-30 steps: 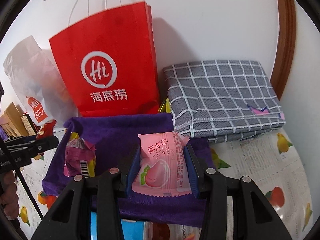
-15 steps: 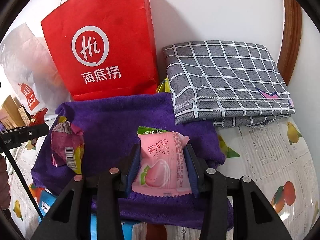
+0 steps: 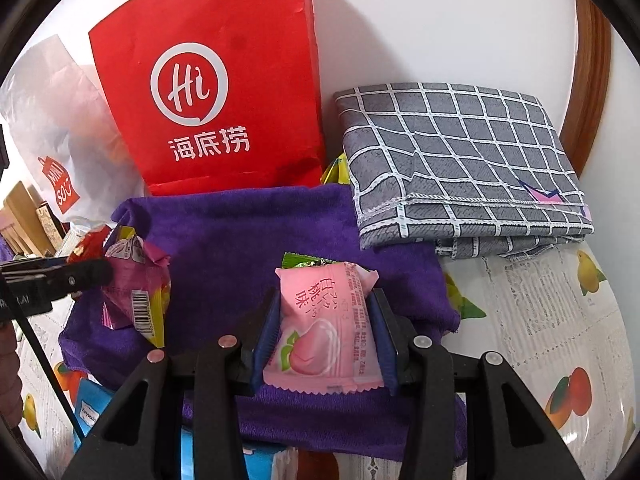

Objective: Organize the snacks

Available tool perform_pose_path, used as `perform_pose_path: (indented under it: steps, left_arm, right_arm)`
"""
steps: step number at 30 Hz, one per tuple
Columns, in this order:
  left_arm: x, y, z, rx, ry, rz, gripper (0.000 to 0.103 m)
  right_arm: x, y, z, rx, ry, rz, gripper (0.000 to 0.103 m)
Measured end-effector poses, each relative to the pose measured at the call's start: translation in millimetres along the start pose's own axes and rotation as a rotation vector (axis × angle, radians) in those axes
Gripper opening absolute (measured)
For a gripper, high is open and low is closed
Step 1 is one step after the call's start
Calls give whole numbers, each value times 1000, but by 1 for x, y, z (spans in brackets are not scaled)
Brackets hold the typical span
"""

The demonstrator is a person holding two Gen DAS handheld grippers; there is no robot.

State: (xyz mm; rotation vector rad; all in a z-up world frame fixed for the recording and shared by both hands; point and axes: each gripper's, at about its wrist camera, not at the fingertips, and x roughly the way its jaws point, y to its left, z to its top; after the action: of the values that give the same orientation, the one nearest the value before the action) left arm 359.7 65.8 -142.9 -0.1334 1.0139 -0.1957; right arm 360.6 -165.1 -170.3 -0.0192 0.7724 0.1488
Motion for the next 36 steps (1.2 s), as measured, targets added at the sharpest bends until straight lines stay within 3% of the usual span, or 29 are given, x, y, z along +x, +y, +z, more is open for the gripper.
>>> perform_pose_path:
  steps: [6,13,17,25,32,36]
  left_arm:
    - [5,-1,-1,-11,15,-25,44]
    - [7,-2,-1,-15,19,-45,45]
    - [8,-3,-1,-15,17,-67,47]
    - [9,-10,-1,17,28,-75,53]
    - [2,-13,0,18,24,-83,81]
    - [-5,-17,0,36,12,-67,82]
  right_arm:
    - [17,4,-5,-27,73,-27,44]
    - [18,1,-6,-21,85,-20,44]
    - [16,1,-5,-18,84,-13,54]
    - [0,2,1,-8,37,-19,65]
    - [-12,0,2,17,33,-30,65]
    - [-20,-3,-1,21,40,-60,65]
